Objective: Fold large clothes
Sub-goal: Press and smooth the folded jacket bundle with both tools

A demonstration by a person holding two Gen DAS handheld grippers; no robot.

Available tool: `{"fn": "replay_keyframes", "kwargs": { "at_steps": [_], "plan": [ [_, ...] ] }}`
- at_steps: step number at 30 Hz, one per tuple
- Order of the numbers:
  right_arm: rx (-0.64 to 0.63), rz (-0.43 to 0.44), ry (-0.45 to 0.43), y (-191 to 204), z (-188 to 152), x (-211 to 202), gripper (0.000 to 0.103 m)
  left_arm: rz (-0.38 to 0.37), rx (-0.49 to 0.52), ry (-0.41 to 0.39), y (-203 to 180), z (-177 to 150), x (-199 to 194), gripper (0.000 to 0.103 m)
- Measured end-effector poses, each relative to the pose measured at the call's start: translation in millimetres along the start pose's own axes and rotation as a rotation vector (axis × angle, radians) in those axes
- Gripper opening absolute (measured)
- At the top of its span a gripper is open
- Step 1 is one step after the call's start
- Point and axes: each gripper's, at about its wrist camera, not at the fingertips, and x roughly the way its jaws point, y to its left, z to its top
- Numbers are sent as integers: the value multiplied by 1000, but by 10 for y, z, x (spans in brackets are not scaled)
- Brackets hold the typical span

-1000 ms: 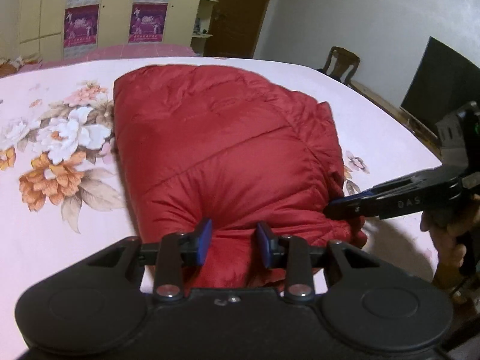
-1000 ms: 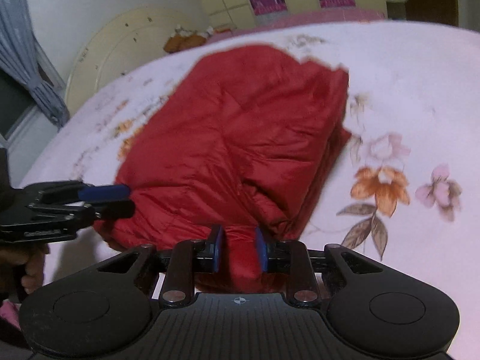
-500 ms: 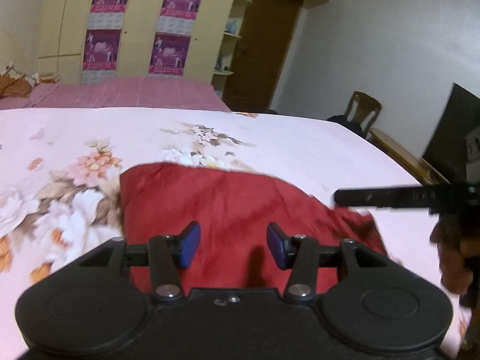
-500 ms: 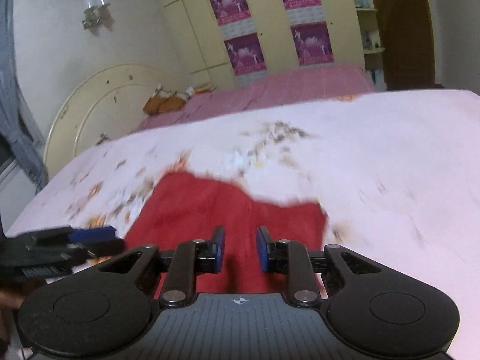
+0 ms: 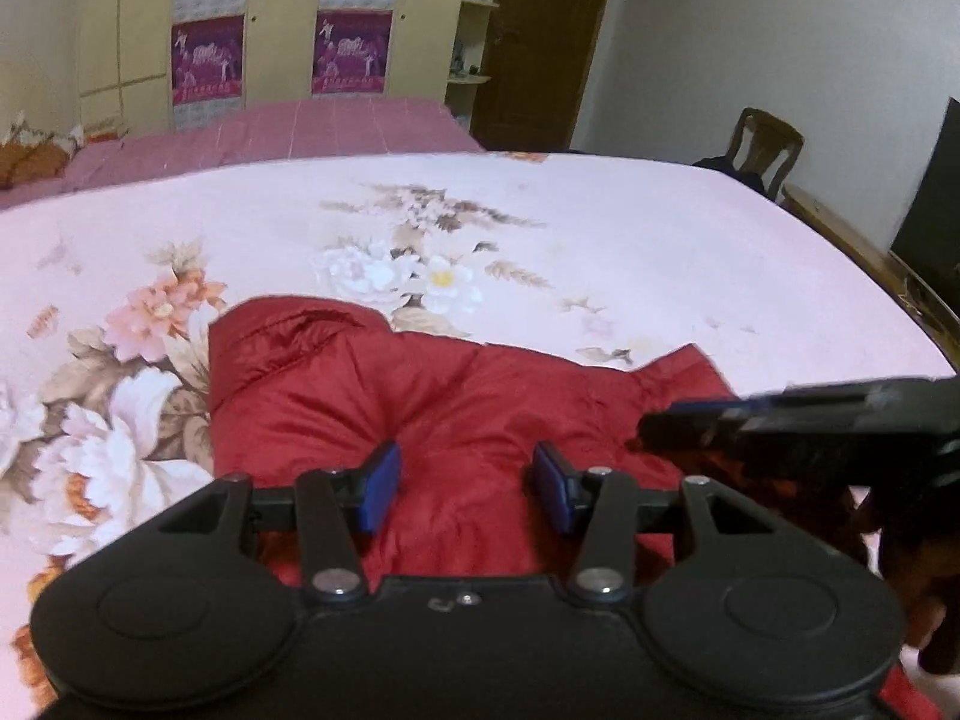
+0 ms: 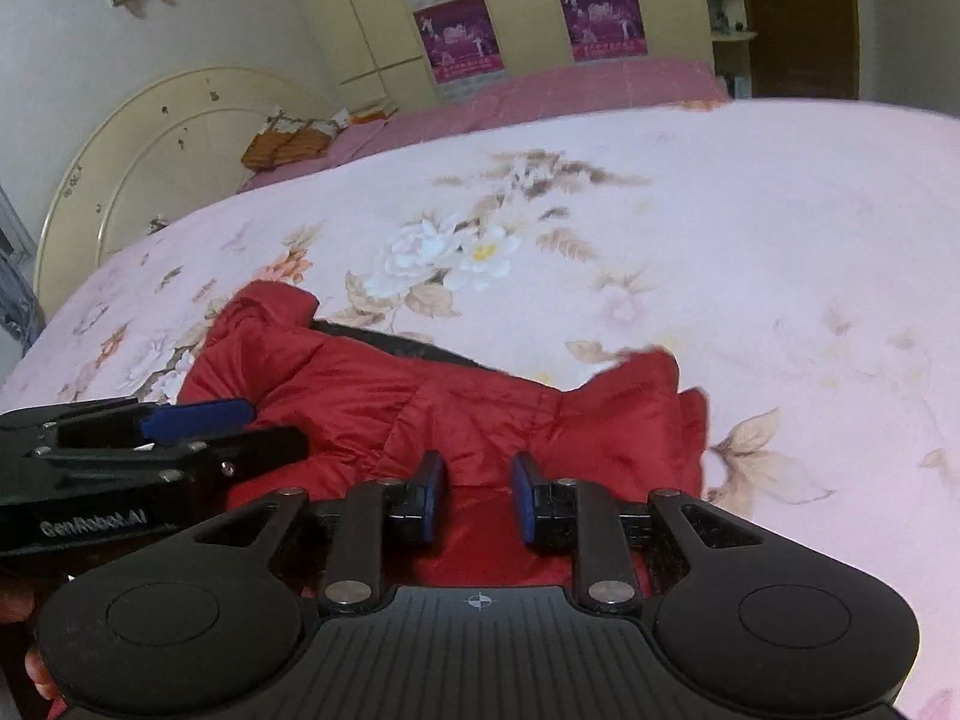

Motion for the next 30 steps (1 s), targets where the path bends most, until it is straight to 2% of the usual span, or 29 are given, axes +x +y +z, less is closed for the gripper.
{"fn": "replay_keyframes", "kwargs": {
  "at_steps": [2,4,7,10,13,18,20,23,27,30],
  "plan": [
    [12,15,-32,-3,-20,-200,23,3,2,-11,-33,-43,-119,47],
    [20,23,-27,-1,-78,-258,23,7,-4,3,-55,-99,-109,47],
    [4,10,21,-18,-224,-124,23,30,-7,21,-84,-161,-7,47],
    [-26,-11,27,9,-276,-47,23,43,6,30,-106,-164,10,47],
    [-27,-19,25,39,-242,-145,23,35,10,22,-134,-165,-172,47],
    [-37,24,-25,67,-326,-639,24,-26,-10,-29,-212,-354,-678,47],
    [-51,23,-10,61,-428,-685,23,-24,-1,-21,-261,-497,-711,47],
    [-57,23,23,43,-591,-532,23,3,11,-9,-278,-665,-589,49],
    [-69,9,31,61,-606,-435,23,18,-3,9,-262,-650,-504,49],
    [-55,25,18,83,-545,-658,23,12,-19,-2,-308,-603,-758,46]
  ]
}}
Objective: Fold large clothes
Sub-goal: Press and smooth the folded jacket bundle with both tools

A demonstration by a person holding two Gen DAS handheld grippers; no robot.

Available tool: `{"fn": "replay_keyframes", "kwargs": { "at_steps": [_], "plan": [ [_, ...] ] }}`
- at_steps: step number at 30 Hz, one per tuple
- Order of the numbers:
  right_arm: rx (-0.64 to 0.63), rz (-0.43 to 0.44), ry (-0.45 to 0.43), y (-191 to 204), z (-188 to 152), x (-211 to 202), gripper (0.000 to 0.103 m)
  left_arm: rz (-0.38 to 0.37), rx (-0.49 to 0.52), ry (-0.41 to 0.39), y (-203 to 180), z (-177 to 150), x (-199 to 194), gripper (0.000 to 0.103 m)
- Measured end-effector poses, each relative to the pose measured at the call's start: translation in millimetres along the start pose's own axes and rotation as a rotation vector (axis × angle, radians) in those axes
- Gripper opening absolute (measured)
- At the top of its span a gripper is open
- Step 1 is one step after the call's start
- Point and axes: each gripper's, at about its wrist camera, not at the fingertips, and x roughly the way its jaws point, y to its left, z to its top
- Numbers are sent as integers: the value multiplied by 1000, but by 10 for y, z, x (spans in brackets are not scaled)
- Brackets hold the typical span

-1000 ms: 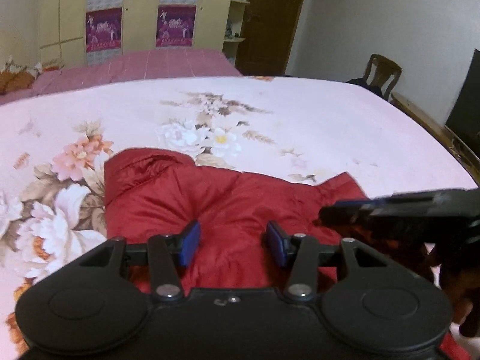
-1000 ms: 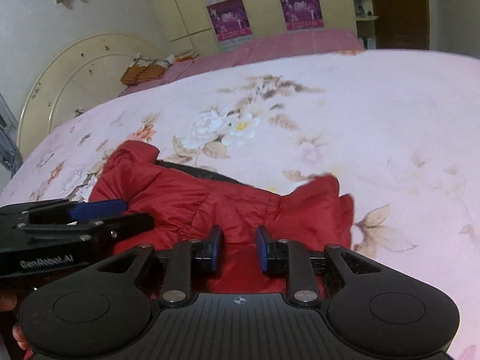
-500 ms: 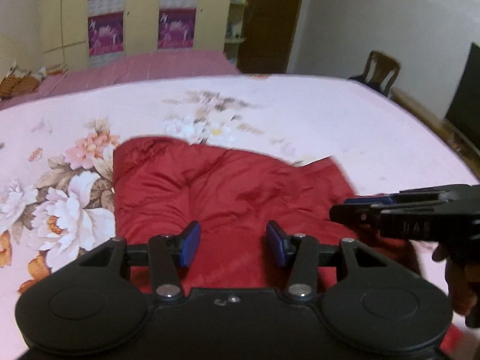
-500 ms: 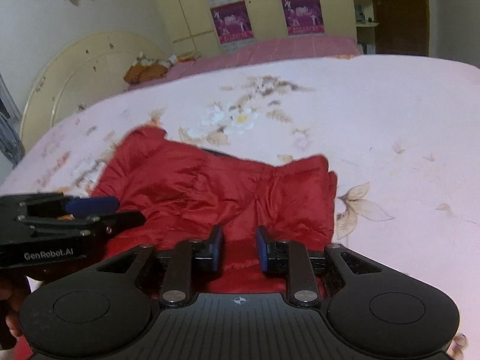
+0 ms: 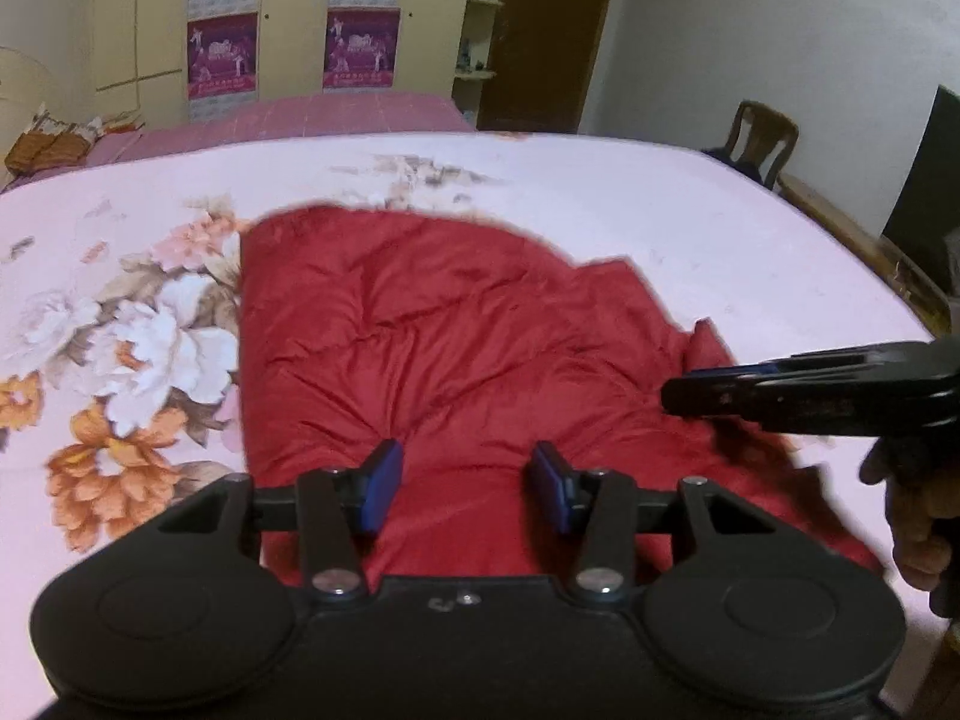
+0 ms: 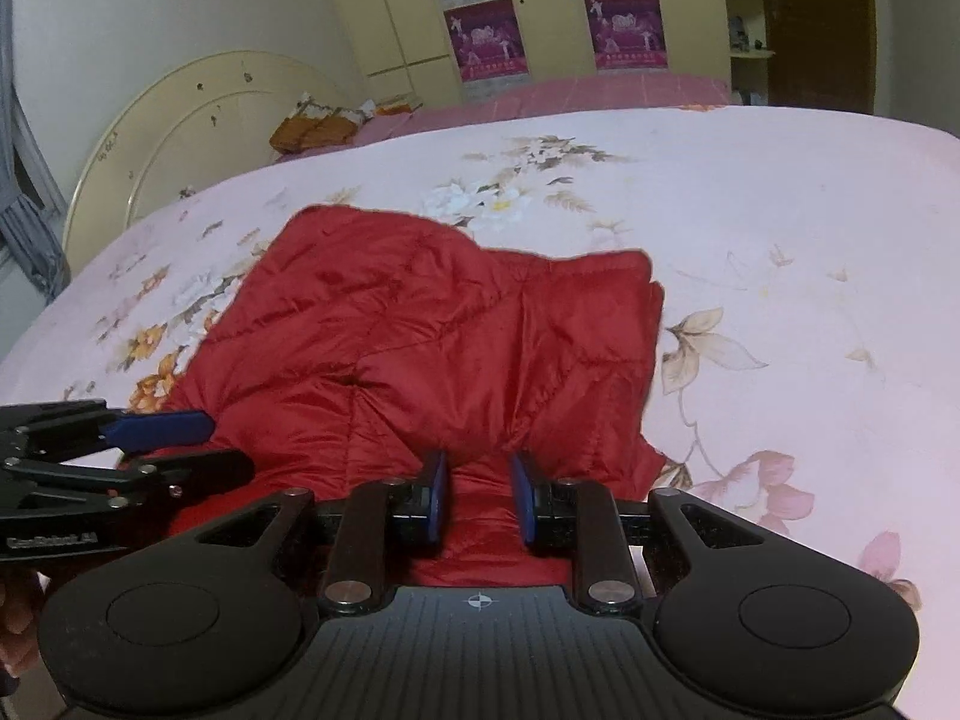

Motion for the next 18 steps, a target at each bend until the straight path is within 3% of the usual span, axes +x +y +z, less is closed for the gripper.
{"fn": "replay_keyframes", "kwargs": {
  "at_steps": [3,6,11,14,15,18],
  "plan": [
    [-42,88,-41,57,-33,-450,23,-33,-8,-39,-41,-100,-362,46],
    [-83,175,-2,131,-179,-713,23,-46,3,-12,-101,-310,-540,46],
    [-106,157,133,158,-507,-482,23,-17,5,38,-146,-586,-435,48],
    [-104,153,151,142,-542,-363,23,5,7,57,-168,-516,-412,47],
    [-103,152,145,147,-487,-393,23,2,-7,45,-147,-458,-464,44],
    [-67,156,-3,49,-257,-688,24,5,-69,-41,7,-294,-577,48]
  ]
}}
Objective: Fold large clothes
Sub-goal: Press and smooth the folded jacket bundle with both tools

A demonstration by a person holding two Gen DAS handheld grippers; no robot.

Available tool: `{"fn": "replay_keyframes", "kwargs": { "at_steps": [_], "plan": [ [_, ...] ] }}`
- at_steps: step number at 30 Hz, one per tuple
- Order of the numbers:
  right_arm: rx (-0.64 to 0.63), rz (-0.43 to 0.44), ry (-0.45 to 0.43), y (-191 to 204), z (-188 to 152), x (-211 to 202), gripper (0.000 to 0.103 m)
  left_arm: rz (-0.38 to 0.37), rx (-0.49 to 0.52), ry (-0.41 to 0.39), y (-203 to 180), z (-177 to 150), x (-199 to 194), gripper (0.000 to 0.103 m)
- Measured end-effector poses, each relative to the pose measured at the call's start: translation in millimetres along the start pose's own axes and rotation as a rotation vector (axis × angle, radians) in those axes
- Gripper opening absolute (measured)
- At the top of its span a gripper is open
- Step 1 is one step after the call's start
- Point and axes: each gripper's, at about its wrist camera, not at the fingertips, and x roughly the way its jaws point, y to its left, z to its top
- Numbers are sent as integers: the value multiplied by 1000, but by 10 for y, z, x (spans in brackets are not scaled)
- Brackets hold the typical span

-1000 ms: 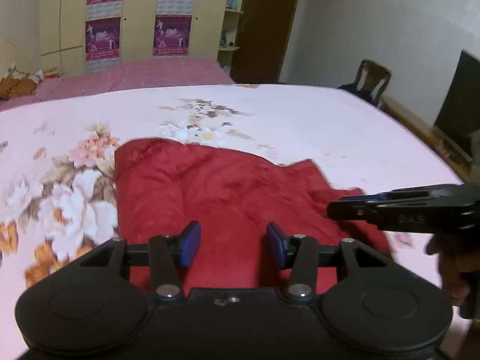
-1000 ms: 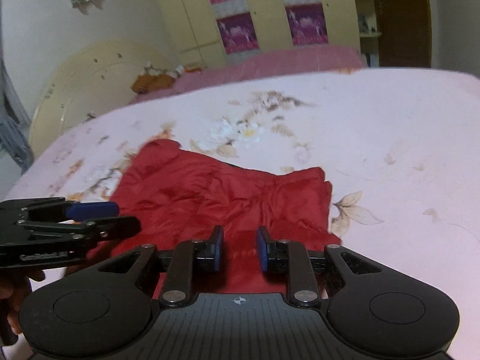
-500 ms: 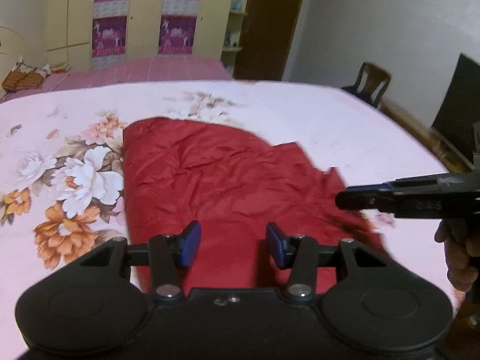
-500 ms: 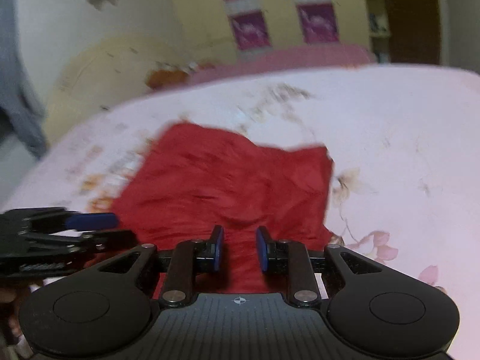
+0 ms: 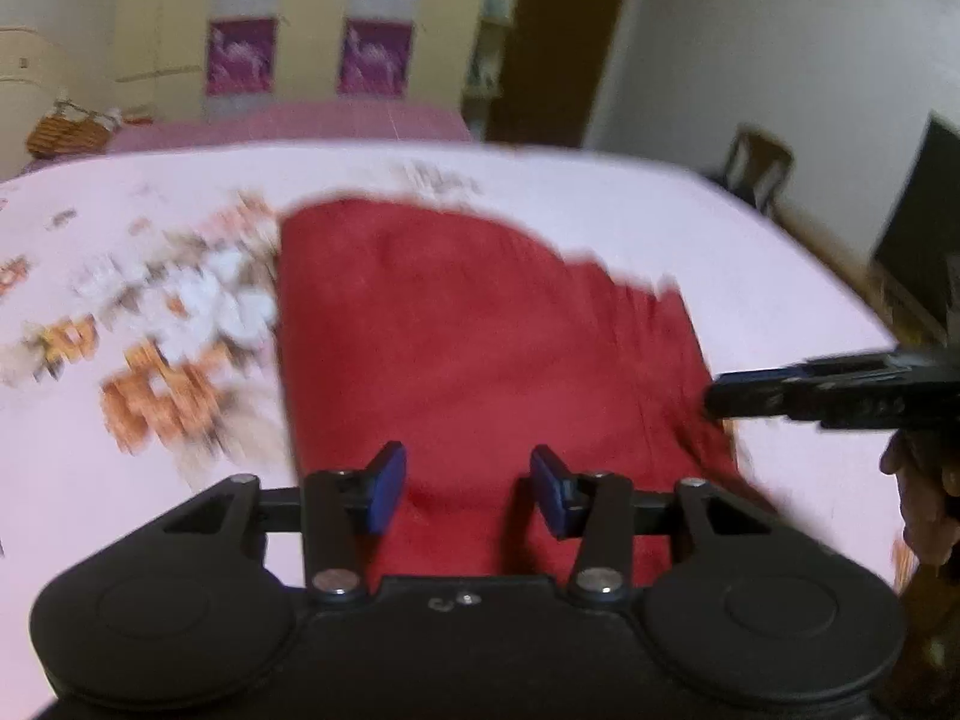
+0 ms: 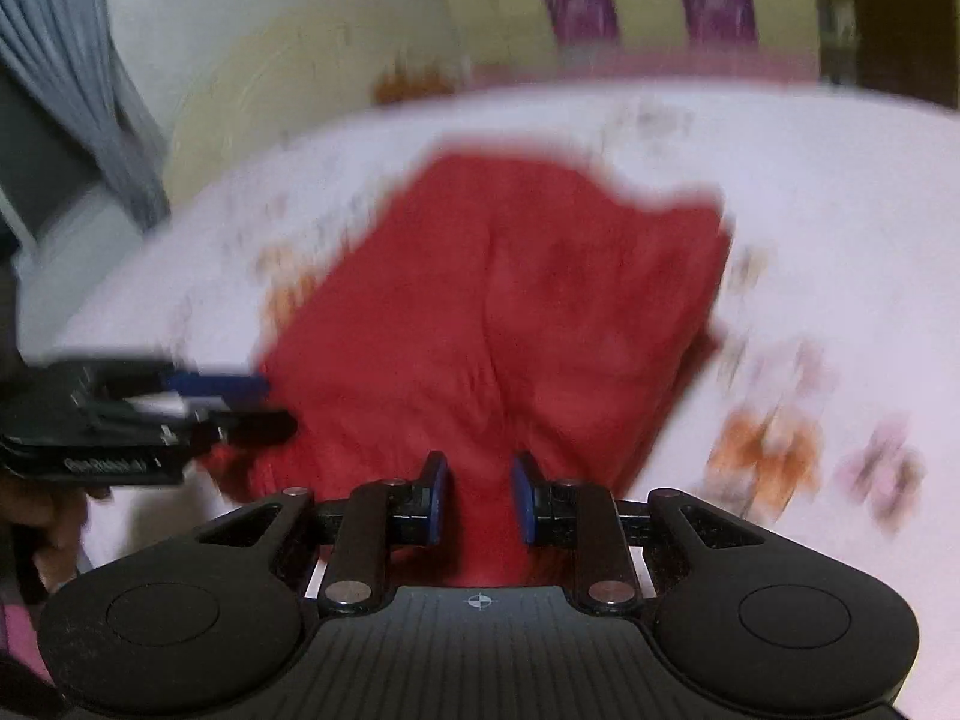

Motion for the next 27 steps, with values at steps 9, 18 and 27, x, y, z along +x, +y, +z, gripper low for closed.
{"fn": "replay_keyframes", "kwargs": {
  "at_steps": [9,18,27],
  "plan": [
    [103,-111,-95,-641,318,422,23,59,-113,18,338,255,599,52],
    [390,-76,-83,-1075,206,375,31,37,-160,27,434,266,472,94],
    [572,65,-1,-1312,153,599,55,-102,-355,93,740,251,776,87]
  ]
}}
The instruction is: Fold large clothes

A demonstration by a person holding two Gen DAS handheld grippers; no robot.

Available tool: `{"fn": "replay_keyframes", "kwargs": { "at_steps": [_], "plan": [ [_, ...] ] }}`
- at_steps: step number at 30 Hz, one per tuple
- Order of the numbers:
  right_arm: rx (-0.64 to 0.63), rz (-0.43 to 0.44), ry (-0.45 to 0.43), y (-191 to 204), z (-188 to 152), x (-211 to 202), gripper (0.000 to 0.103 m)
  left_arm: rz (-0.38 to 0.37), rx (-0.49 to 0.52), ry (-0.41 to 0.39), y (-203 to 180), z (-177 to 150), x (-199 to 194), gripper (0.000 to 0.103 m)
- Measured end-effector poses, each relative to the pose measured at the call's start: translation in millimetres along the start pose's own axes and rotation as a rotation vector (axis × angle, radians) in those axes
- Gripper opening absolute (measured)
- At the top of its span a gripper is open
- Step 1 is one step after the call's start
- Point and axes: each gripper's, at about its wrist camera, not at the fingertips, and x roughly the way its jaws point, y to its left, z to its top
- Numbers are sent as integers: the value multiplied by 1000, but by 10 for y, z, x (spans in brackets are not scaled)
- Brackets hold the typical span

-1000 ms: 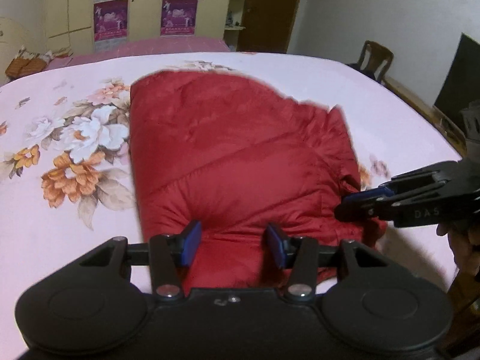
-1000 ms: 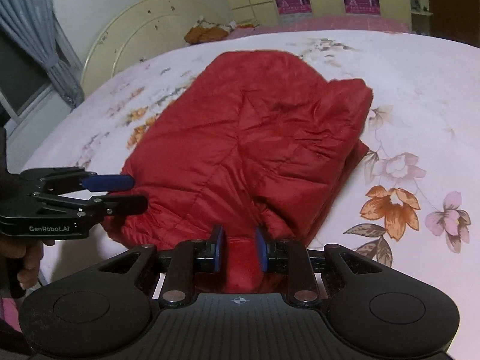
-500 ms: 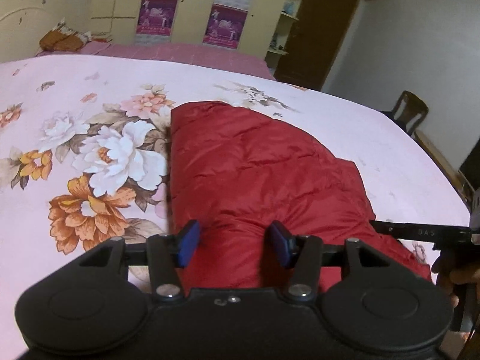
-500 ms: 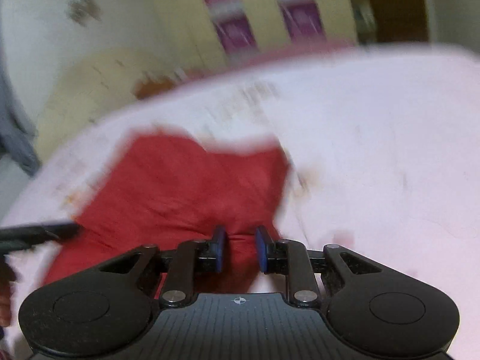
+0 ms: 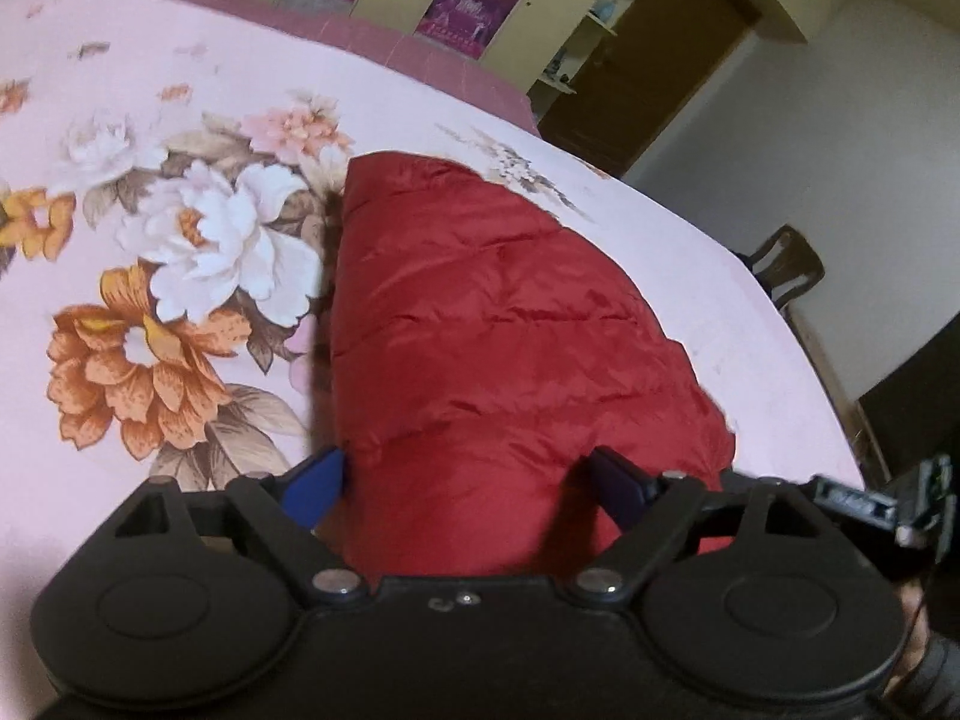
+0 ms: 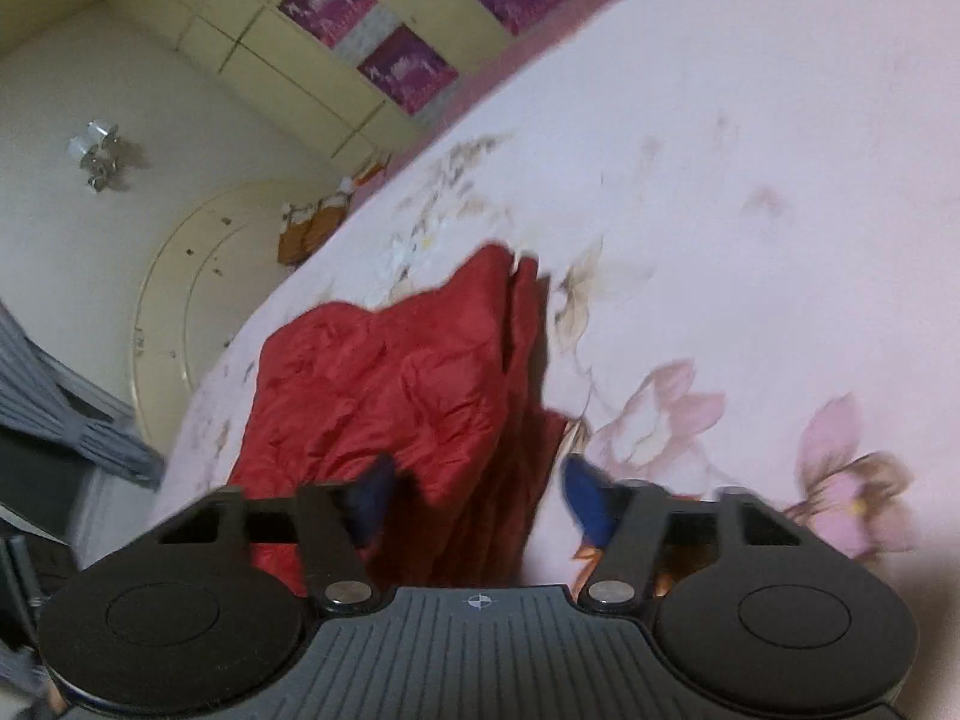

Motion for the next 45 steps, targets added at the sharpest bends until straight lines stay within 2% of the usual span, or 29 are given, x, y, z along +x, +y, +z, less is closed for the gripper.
{"fn": "replay_keyframes", "kwargs": {
  "at_steps": [6,11,14,16,19,20,22,27,31,36,45],
  "plan": [
    [-44,-28,18,131,0,161,53,2,-14,7,71,-7,17,84],
    [22,7,53,-5,32,99,51,-29,-18,23,74,6,23,81],
    [59,29,59,-37,69,162,51,-45,-60,36,126,23,107,82],
    [65,42,62,-24,98,216,51,-53,-86,39,149,29,162,76],
    [29,46,59,45,88,245,27,-29,-16,22,21,22,132,62],
    [4,38,46,108,79,215,20,-19,15,15,-36,23,97,59],
    [-73,8,7,300,54,110,17,-6,60,-2,-117,25,1,50],
    [-191,-26,-34,756,-7,-49,17,-5,126,-57,-192,41,-275,48],
    [-254,-39,-67,1123,-99,-87,17,-38,126,-97,-64,123,-486,48],
    [-303,-58,-85,1622,-269,63,17,-62,134,-116,311,279,-732,48],
    [-329,-83,-90,2544,-678,710,17,-76,149,-125,1246,600,-1268,48]
  ]
}}
